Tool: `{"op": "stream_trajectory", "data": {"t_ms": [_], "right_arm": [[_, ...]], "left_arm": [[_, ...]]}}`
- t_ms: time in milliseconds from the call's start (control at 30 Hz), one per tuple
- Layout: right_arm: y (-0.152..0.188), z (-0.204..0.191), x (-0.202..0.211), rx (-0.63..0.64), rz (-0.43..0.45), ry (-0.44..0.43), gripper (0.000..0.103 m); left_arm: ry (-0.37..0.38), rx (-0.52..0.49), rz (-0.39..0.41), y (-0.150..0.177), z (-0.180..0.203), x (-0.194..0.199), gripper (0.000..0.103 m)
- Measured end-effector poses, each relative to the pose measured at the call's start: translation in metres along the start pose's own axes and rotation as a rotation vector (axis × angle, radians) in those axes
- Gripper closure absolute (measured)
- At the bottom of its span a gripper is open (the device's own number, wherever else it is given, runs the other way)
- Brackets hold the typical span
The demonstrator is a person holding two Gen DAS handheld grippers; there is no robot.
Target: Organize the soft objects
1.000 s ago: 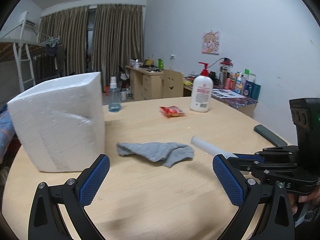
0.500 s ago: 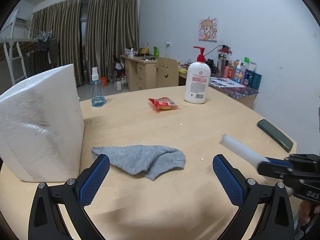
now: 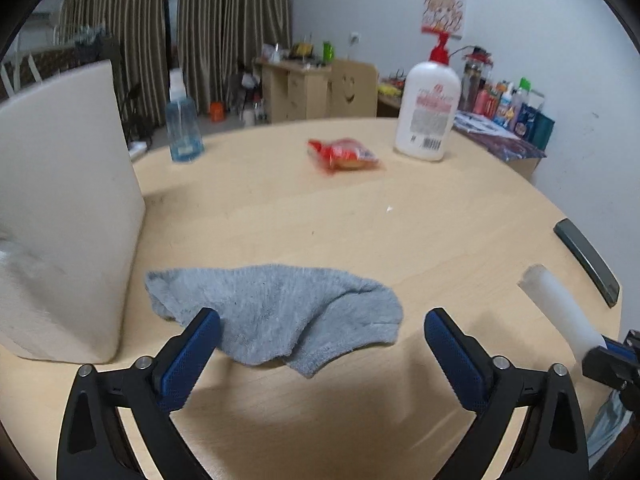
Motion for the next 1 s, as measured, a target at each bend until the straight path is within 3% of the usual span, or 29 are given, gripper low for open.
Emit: {"op": "stream_trajectory", "data": {"t_ms": [333,567,733,800,1000], "right_arm": [[-0.001,0.006,-0.005,-0.002,-0.007,-0.024,0.090],[0.002,0.006,-0.004,-0.002,-0.008,-0.037,0.090],[0.002,0.007,-0.003,-0.003,-0.006,-0.036,0.090],[0.001,0.007,-0.002,-0.005,-0.003,-0.037,0.090],[0.000,0.007,0.001,-0.002,0.008,-0.030,0.090]], "left_arm": [[-0.029,0.044,-0.118,0.006,-0.010,-0.026,0.013],[-0.060,0.034,-0.143,0.005,-0.012,-0.033,0.024],[-0.067,0.029,-0.133,0.003,-0.012,-0.032,0.051],[-0.070,0.028,-0.127,0.002,-0.013,-0.032,0.079],[-0.057,-0.002,-0.106,0.001,-0.006,-0.027,0.084]]}}
Point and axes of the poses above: each gripper's, at about its wrist camera, not at the fingertips, and x roughly against the way its jaws point, z to its right, y to its underside, the point moved 9 cm from there along -x, roughly the way its jaws point, and after that the axes turned 4 degrees about -z, right-handed, at the moved point
